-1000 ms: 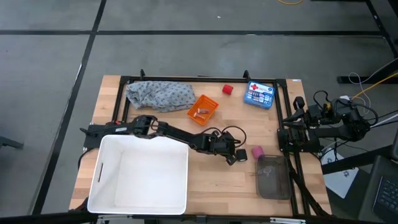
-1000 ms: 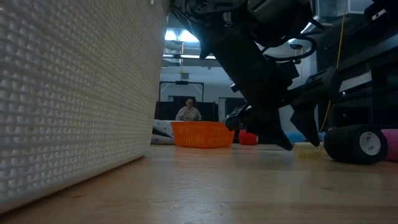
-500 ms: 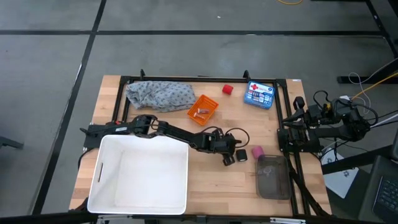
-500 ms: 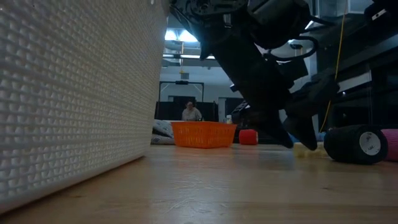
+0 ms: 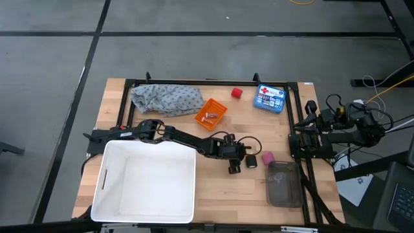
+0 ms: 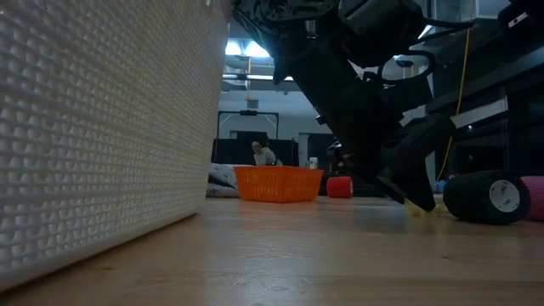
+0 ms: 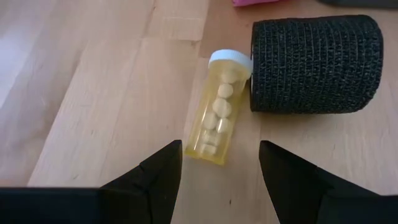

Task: Pick & place medical supplies in basket/bin
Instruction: Put the yellow pill bottle into the orange bin

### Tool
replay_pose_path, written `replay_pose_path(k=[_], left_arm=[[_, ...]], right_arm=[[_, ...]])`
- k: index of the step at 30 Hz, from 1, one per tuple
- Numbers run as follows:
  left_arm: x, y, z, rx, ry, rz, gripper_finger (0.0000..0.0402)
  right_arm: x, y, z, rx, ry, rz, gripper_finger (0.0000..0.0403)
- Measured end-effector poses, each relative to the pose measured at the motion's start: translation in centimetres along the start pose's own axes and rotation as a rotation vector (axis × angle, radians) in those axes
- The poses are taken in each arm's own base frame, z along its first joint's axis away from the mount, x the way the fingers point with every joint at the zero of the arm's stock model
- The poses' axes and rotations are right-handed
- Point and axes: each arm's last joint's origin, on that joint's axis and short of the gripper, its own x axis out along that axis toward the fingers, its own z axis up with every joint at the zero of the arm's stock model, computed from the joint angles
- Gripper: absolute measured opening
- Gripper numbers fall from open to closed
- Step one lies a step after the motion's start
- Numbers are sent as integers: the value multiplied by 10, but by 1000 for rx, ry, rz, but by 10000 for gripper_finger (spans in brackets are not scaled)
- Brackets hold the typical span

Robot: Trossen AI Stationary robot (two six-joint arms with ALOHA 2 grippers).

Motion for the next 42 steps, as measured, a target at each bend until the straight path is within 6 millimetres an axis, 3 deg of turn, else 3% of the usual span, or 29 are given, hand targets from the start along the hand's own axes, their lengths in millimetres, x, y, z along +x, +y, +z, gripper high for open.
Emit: replay_pose_path(k=[27, 32, 42], left_arm=[[11, -1, -4, 29, -32, -2, 94], [6, -3, 6, 31, -67, -9, 89], [-27, -2, 48, 110, -126, 12, 88]], right_arm=[[0, 0, 0, 1, -1, 0, 52], [0, 0, 0, 0, 0, 0, 52], [0, 0, 0, -1, 0, 1, 52]])
